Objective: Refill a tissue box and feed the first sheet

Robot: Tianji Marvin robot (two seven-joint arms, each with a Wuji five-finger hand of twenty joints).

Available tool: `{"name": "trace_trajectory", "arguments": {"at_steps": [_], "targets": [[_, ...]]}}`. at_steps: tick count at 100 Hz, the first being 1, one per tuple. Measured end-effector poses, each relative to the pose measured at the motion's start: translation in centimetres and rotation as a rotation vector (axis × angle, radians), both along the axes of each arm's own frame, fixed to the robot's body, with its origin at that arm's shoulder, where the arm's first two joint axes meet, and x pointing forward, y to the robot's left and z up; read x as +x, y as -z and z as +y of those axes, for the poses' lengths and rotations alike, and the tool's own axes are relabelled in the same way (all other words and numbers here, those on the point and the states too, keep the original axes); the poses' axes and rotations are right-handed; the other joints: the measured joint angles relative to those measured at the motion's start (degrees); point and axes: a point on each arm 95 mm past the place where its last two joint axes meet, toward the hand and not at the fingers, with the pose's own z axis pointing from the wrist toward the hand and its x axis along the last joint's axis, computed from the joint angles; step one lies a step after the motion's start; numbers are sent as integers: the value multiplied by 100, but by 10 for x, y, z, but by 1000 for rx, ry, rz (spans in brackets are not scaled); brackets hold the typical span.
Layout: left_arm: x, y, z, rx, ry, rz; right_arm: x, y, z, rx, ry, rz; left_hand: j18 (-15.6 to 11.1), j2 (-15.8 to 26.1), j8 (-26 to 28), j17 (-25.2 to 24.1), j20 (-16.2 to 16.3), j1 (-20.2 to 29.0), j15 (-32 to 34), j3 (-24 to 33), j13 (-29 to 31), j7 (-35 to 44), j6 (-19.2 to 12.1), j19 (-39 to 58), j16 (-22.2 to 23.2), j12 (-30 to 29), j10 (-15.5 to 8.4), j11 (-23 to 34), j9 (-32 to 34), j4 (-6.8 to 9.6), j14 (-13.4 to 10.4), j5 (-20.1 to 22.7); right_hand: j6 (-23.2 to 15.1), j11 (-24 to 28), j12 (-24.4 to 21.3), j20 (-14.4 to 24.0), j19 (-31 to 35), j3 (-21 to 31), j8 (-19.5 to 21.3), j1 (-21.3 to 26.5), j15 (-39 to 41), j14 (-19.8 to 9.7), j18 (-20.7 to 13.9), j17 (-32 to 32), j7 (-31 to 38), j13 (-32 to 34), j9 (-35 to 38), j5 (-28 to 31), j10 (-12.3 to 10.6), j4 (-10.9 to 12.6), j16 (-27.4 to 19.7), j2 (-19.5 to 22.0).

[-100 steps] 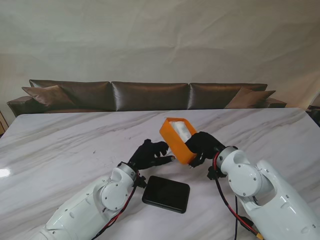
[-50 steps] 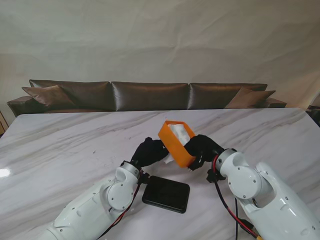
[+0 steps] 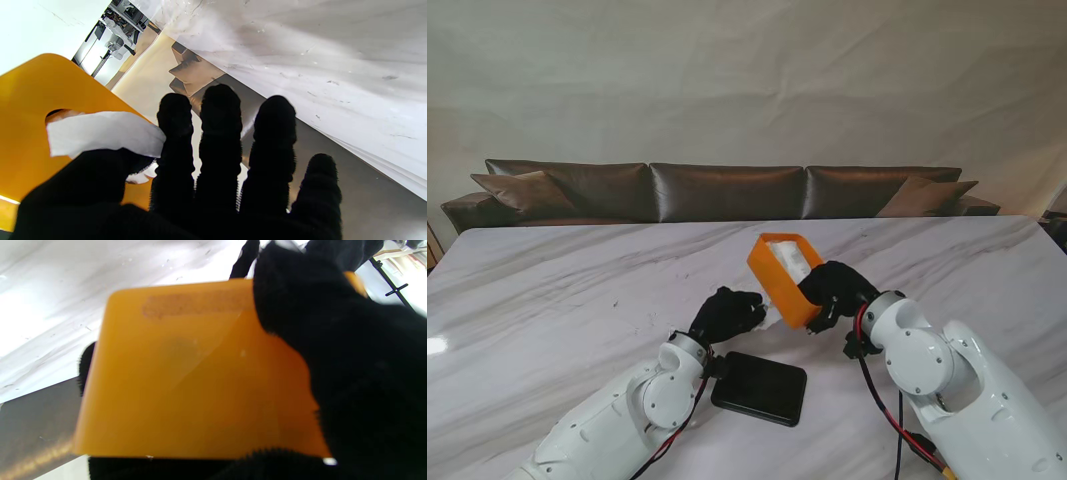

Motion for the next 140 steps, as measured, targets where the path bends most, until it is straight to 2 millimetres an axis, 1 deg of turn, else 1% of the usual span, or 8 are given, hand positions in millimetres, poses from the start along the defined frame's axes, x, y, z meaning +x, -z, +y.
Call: {"name": "trace_trajectory", "arguments": {"at_steps": [15, 19, 31, 40, 69, 85, 104, 140], "targets": [[-2, 2, 1, 3, -4, 2, 0, -3, -2, -4, 7, -7, 0, -1, -268, -7, 1, -71, -432, 109, -38, -345, -73, 0, -143, -92, 8, -245, -89, -25, -5, -212, 0, -1, 5, 0, 4, 0, 12, 0, 21, 13, 0, 0, -1, 1, 0, 0, 0, 0, 0, 0], [-2, 3, 1, 0, -7, -1, 0, -3, -2, -4, 8, -8, -8, -86, -948, -134, 1, -45, -937, 60, -436, -812, -54, 0, -379, -308, 8, -700, -538, -417, -45, -634, 0, -5, 5, 0, 6, 1, 13, 0, 22, 13, 0, 0, -1, 1, 0, 0, 0, 0, 0, 11], [-2, 4, 3, -4, 35, 46, 0, -3, -2, -26, 11, -16, -41, -58, -2214, -576, 1, -817, -1938, -1724, -1485, -1928, 738, 0, -668, -900, -14, -1557, -2088, -1534, -184, -2111, 0, -11, 5, 0, 10, 1, 28, 0, 23, 14, -1, 0, -1, 1, 0, 0, 1, 0, 0, 35], [-1, 2, 9, 7, 44, 19, 1, -1, -3, -106, 15, -46, -128, -161, -2638, -850, 1, -1022, -2366, -1928, -1943, -2248, 971, 0, -695, -1127, -60, -1828, -2779, -1869, -255, -2714, -1, -17, 5, 0, 12, 1, 35, 0, 24, 15, -3, 0, -2, 1, 0, 0, 1, 0, 1, 35], [8, -17, 45, 72, -108, -59, 19, 20, 3, -246, -38, -73, -162, -163, -3366, -1338, 1, -1075, -2817, -1937, -2393, -2931, 1350, 0, -808, -1466, -101, -2161, -3301, -1934, -267, -3054, -128, -246, 128, 1, 14, 1, 123, -5, 26, -3, -101, -73, -76, -33, 0, -12, 1, -5, 33, 195], [7, -23, 60, 74, -176, -120, 37, 41, 10, -286, -89, -116, -160, -163, -3582, -1641, -147, -1075, -3335, -2001, -2623, -3099, 1405, 0, -1262, -1754, -60, -2444, -3572, -1935, -249, -3115, -407, -434, 142, 3, 16, -220, 228, -41, 18, -171, -652, -247, -162, -251, -162, -93, -132, -51, 79, 573], [6, -23, 68, 101, -195, -127, 52, 65, 18, -362, -158, -109, -138, -163, -3723, -1907, -469, -1075, -3965, -2076, -2892, -3189, 1405, 0, -1897, -2195, 41, -2787, -3714, -2007, -231, -3115, -480, -510, 142, 4, 16, -353, 283, -89, -11, -249, -963, -291, -220, -297, -176, -162, -227, -53, 80, 704], [7, -25, 71, 99, -216, -153, 64, 93, 22, -447, -228, -99, -122, -149, -3780, -2039, -555, -1076, -3984, -2141, -2892, -3250, 1405, 0, -1981, -2275, 41, -2787, -3714, -2008, -196, -3115, -759, -804, 22, 1, 16, -414, 347, -175, -125, -402, -1457, -362, -404, -380, -451, -323, -500, -251, 200, 755]]}}
